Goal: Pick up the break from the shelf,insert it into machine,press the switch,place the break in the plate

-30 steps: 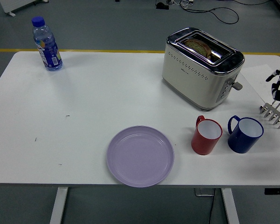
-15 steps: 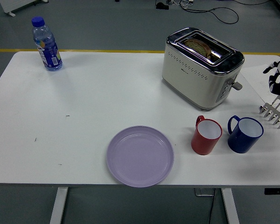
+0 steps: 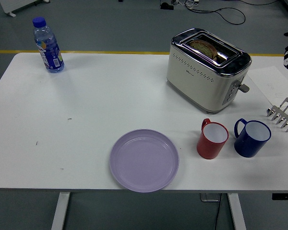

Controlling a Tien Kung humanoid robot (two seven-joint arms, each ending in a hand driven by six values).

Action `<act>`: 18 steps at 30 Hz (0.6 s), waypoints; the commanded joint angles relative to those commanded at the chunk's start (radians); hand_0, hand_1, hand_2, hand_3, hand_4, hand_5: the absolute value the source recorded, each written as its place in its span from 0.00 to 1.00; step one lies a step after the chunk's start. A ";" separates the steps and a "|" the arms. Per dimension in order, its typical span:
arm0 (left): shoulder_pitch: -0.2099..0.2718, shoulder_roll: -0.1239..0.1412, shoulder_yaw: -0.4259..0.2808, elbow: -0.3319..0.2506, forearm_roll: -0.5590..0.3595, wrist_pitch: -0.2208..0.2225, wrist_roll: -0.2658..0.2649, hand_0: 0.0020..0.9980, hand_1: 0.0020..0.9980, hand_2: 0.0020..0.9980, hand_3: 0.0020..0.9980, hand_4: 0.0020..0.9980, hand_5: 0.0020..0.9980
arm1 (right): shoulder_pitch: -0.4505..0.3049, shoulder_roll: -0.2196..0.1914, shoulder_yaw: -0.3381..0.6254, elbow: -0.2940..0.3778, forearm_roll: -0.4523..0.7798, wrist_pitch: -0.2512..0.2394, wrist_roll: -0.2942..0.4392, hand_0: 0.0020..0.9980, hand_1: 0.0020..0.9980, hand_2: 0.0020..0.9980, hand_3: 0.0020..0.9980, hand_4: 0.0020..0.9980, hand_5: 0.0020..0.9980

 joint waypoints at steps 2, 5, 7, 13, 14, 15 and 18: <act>0.001 0.000 -0.005 0.000 0.007 -0.001 0.000 0.61 0.47 0.44 0.56 0.31 0.93 | -0.007 0.003 0.020 0.015 0.066 -0.029 0.057 0.60 0.61 0.70 0.80 0.51 0.23; 0.003 0.000 -0.004 0.000 0.008 -0.002 0.000 0.61 0.47 0.44 0.56 0.31 0.93 | -0.019 0.009 0.051 0.041 0.177 -0.060 0.151 0.76 0.73 0.83 0.83 0.53 0.25; 0.003 0.000 -0.004 0.000 0.010 -0.004 0.000 0.61 0.47 0.44 0.56 0.31 0.93 | -0.027 0.013 0.064 0.057 0.244 -0.074 0.204 0.76 0.73 0.83 0.83 0.53 0.25; -0.001 0.000 0.004 0.000 0.002 -0.005 0.000 0.61 0.47 0.44 0.56 0.31 0.93 | -0.050 0.024 0.096 0.103 0.487 -0.092 0.359 0.80 0.76 0.85 0.83 0.54 0.25; -0.002 0.000 0.006 0.000 -0.001 -0.004 0.000 0.61 0.47 0.44 0.56 0.31 0.93 | -0.055 0.027 0.105 0.113 0.533 -0.087 0.386 0.80 0.76 0.85 0.83 0.54 0.25; -0.003 0.000 0.007 0.000 -0.002 -0.004 0.000 0.61 0.47 0.44 0.56 0.31 0.93 | -0.057 0.028 0.109 0.118 0.572 -0.085 0.403 0.81 0.77 0.84 0.81 0.54 0.25; -0.004 0.000 0.009 0.000 -0.005 -0.004 0.000 0.61 0.47 0.44 0.56 0.31 0.93 | -0.068 0.033 0.128 0.135 0.697 -0.062 0.450 0.81 0.77 0.84 0.81 0.54 0.25</act>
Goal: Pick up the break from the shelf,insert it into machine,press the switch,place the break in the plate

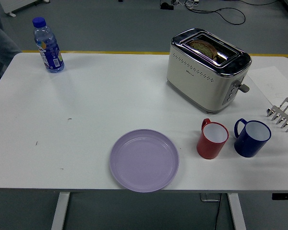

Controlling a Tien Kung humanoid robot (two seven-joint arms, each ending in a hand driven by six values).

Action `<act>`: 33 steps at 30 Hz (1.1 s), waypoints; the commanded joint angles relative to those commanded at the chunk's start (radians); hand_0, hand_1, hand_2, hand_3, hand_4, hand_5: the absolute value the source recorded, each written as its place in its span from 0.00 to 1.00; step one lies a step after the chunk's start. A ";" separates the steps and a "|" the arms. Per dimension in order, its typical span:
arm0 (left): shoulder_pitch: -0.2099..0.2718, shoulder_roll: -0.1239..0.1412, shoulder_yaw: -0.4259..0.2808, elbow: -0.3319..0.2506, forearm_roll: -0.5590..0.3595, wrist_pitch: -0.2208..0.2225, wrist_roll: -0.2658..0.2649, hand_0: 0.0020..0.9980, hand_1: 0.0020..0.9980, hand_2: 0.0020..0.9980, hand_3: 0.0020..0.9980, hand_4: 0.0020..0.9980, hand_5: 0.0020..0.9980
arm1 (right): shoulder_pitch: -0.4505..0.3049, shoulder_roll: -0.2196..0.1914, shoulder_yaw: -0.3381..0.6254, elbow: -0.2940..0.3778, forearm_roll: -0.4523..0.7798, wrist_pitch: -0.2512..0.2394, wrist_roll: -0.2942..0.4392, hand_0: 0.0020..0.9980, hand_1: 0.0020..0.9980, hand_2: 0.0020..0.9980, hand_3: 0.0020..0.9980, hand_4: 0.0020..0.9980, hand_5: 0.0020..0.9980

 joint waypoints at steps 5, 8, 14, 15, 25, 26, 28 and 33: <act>-0.002 0.000 0.004 0.000 0.001 -0.003 -0.001 0.61 0.47 0.44 0.56 0.31 0.93 | -0.016 0.004 0.037 0.005 0.208 0.042 0.029 0.81 0.76 0.84 0.81 0.55 0.26; -0.004 0.000 0.005 0.000 0.008 -0.006 -0.001 0.61 0.47 0.44 0.56 0.31 0.93 | -0.024 0.006 0.053 0.002 0.331 0.053 0.034 0.81 0.76 0.84 0.81 0.55 0.26; -0.005 0.000 0.006 0.000 0.006 -0.006 -0.001 0.61 0.47 0.44 0.56 0.31 0.93 | -0.046 0.014 0.095 -0.004 0.475 0.061 0.046 0.81 0.76 0.83 0.80 0.55 0.27; -0.005 0.000 0.008 0.000 0.005 -0.006 -0.001 0.61 0.47 0.44 0.56 0.31 0.93 | -0.051 0.016 0.103 -0.003 0.481 0.061 0.047 0.81 0.76 0.83 0.80 0.55 0.29; -0.006 0.000 0.008 0.000 0.002 -0.006 -0.001 0.61 0.47 0.44 0.56 0.31 0.93 | -0.066 0.024 0.136 -0.004 0.545 0.061 0.051 0.81 0.75 0.82 0.80 0.55 0.30; -0.006 0.000 0.008 0.000 0.003 -0.007 -0.001 0.61 0.47 0.44 0.56 0.31 0.93 | -0.067 0.024 0.141 -0.004 0.546 0.059 0.053 0.81 0.75 0.82 0.80 0.55 0.30; -0.006 0.000 0.008 0.000 0.003 -0.008 0.000 0.61 0.47 0.44 0.56 0.31 0.93 | -0.068 0.024 0.147 -0.003 0.548 0.056 0.055 0.81 0.75 0.82 0.80 0.56 0.30; -0.007 0.000 0.007 0.000 0.006 -0.009 0.001 0.61 0.47 0.44 0.56 0.31 0.93 | -0.070 0.024 0.156 -0.002 0.554 0.050 0.058 0.80 0.75 0.82 0.80 0.56 0.30</act>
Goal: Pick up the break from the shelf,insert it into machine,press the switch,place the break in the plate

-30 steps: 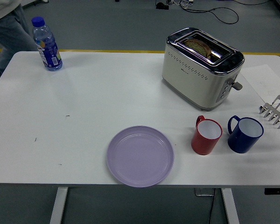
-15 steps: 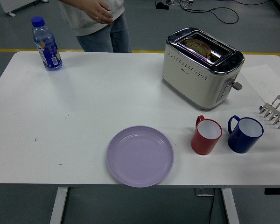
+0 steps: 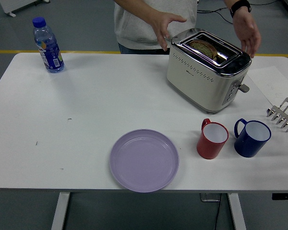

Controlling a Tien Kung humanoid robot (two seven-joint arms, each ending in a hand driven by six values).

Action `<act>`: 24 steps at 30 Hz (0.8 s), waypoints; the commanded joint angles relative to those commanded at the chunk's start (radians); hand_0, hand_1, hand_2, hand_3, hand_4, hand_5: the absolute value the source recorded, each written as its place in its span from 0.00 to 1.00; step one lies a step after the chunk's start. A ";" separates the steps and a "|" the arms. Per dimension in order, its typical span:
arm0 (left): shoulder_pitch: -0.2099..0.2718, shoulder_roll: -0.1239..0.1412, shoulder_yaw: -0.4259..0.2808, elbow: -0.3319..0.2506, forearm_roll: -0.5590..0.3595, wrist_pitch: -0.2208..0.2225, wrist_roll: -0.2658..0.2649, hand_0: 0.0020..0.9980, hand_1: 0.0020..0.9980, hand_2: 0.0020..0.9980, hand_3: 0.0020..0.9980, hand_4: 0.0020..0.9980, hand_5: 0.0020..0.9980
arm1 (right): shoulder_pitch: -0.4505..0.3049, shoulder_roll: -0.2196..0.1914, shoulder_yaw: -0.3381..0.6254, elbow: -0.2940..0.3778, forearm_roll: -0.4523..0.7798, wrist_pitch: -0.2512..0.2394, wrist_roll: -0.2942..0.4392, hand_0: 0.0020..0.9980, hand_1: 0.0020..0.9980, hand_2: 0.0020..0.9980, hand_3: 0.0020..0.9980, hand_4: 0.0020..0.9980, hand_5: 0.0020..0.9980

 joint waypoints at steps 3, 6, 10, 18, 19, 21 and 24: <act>-0.001 0.000 0.005 0.000 -0.003 -0.002 0.000 0.61 0.47 0.44 0.56 0.31 0.93 | 0.000 0.000 0.002 0.000 0.004 -0.005 0.001 0.80 0.75 0.82 0.80 0.56 0.30; -0.002 0.000 0.004 0.000 0.001 -0.004 0.001 0.61 0.47 0.44 0.56 0.31 0.93 | -0.001 0.002 0.007 -0.001 0.006 -0.009 0.002 0.80 0.75 0.81 0.79 0.55 0.30; -0.002 0.000 0.001 0.000 0.003 -0.003 0.001 0.61 0.47 0.44 0.56 0.31 0.93 | -0.003 0.003 0.010 -0.002 0.008 -0.012 0.002 0.80 0.75 0.81 0.79 0.55 0.30; 0.001 0.000 -0.004 0.000 0.012 -0.004 0.002 0.61 0.47 0.44 0.56 0.30 0.93 | -0.007 0.006 0.007 -0.003 0.012 -0.016 0.001 0.80 0.74 0.81 0.79 0.55 0.30; 0.002 0.000 -0.009 0.000 0.018 -0.004 0.002 0.61 0.47 0.44 0.56 0.30 0.93 | -0.008 0.006 0.008 -0.003 0.012 -0.017 0.001 0.80 0.74 0.81 0.79 0.55 0.30; 0.004 0.000 -0.012 0.000 0.023 -0.005 0.003 0.61 0.47 0.44 0.56 0.30 0.93 | -0.009 0.005 0.008 -0.003 0.013 -0.017 0.002 0.80 0.74 0.81 0.79 0.55 0.30; 0.006 0.000 -0.018 0.000 0.033 -0.007 0.004 0.61 0.47 0.44 0.56 0.30 0.93 | -0.012 0.005 0.008 -0.002 0.013 -0.017 0.001 0.80 0.74 0.81 0.79 0.55 0.31</act>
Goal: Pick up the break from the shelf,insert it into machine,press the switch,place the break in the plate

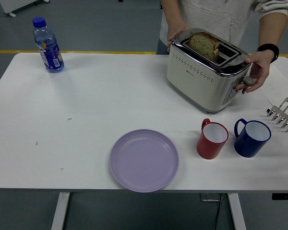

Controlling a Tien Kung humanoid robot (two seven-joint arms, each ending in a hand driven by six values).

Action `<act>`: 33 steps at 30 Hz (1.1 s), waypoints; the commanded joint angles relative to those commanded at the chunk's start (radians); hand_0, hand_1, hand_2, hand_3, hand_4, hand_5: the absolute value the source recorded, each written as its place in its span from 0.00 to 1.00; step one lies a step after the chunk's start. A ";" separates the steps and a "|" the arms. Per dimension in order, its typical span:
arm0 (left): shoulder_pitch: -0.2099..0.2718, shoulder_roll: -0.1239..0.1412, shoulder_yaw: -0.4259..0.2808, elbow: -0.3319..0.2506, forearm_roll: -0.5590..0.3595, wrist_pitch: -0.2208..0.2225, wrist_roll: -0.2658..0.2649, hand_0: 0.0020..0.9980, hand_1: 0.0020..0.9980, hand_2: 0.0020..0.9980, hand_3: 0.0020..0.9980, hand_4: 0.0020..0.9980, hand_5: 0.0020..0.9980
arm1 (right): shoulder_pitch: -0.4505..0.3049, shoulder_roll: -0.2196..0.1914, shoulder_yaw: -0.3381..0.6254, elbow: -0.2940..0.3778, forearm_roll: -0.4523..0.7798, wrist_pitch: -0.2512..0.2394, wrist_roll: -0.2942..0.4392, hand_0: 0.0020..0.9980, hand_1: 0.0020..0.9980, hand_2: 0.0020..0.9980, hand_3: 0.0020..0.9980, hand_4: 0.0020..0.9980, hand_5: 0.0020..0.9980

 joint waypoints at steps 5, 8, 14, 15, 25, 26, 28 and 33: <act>0.003 0.000 -0.004 0.000 0.009 -0.002 0.001 0.61 0.47 0.44 0.56 0.30 0.93 | -0.005 0.001 0.000 -0.001 0.002 0.000 -0.001 0.80 0.74 0.81 0.79 0.55 0.31; 0.003 0.000 -0.006 0.000 0.011 -0.002 0.002 0.61 0.47 0.45 0.56 0.30 0.93 | -0.005 0.001 0.001 -0.001 0.002 0.000 -0.001 0.79 0.74 0.81 0.79 0.55 0.31; 0.007 0.000 -0.009 0.000 0.016 -0.003 0.002 0.61 0.47 0.45 0.56 0.30 0.93 | -0.008 -0.001 0.005 0.002 0.001 -0.001 0.000 0.79 0.74 0.81 0.78 0.55 0.30; 0.007 0.000 -0.007 0.000 0.014 -0.003 0.002 0.61 0.47 0.45 0.56 0.30 0.93 | -0.008 0.000 0.006 0.002 0.001 -0.001 0.000 0.79 0.74 0.81 0.78 0.55 0.30; -0.001 0.000 0.006 0.000 -0.003 -0.001 0.001 0.61 0.47 0.45 0.56 0.30 0.93 | -0.004 0.003 0.013 0.000 0.003 -0.002 0.001 0.79 0.74 0.81 0.78 0.55 0.30; -0.002 0.000 0.007 0.000 -0.005 -0.001 0.001 0.61 0.47 0.45 0.56 0.30 0.93 | -0.004 0.003 0.013 0.000 0.003 -0.002 0.001 0.79 0.74 0.81 0.78 0.55 0.30; -0.003 0.000 0.010 0.000 -0.008 -0.002 0.001 0.61 0.47 0.45 0.56 0.30 0.93 | -0.004 0.004 0.013 0.000 0.004 -0.002 0.000 0.79 0.74 0.81 0.78 0.55 0.30; -0.005 0.000 0.014 0.000 -0.013 -0.002 0.001 0.61 0.47 0.45 0.56 0.30 0.93 | -0.004 0.003 0.014 0.000 0.004 -0.002 0.000 0.79 0.74 0.80 0.78 0.54 0.29</act>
